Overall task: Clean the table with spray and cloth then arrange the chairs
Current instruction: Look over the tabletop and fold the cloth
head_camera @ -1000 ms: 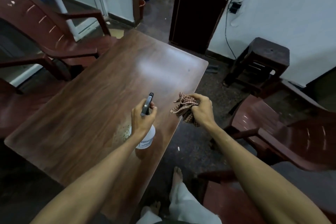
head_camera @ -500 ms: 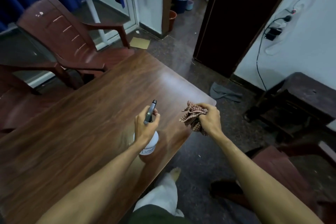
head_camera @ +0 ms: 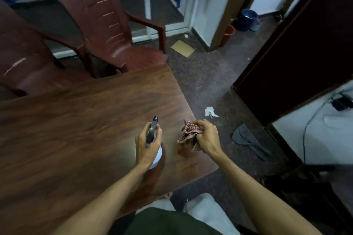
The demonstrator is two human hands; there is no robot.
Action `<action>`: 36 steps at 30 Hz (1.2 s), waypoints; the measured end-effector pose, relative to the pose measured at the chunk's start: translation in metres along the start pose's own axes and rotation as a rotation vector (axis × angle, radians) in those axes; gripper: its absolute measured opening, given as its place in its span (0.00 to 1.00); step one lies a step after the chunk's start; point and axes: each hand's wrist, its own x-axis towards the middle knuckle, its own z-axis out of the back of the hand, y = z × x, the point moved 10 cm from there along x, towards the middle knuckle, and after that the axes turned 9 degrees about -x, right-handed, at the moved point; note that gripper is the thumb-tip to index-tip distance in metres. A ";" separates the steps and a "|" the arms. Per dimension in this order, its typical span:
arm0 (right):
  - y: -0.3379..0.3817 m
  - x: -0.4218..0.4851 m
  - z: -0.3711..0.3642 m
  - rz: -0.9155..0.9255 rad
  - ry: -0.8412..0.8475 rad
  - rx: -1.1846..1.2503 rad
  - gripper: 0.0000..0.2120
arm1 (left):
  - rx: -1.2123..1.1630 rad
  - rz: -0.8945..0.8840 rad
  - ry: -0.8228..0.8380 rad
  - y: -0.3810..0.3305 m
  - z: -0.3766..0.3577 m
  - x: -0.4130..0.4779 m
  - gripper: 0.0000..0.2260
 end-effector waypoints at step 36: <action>0.096 0.132 -0.068 1.127 0.558 -0.093 0.28 | 0.127 0.234 -1.318 -0.020 -0.123 -0.096 0.15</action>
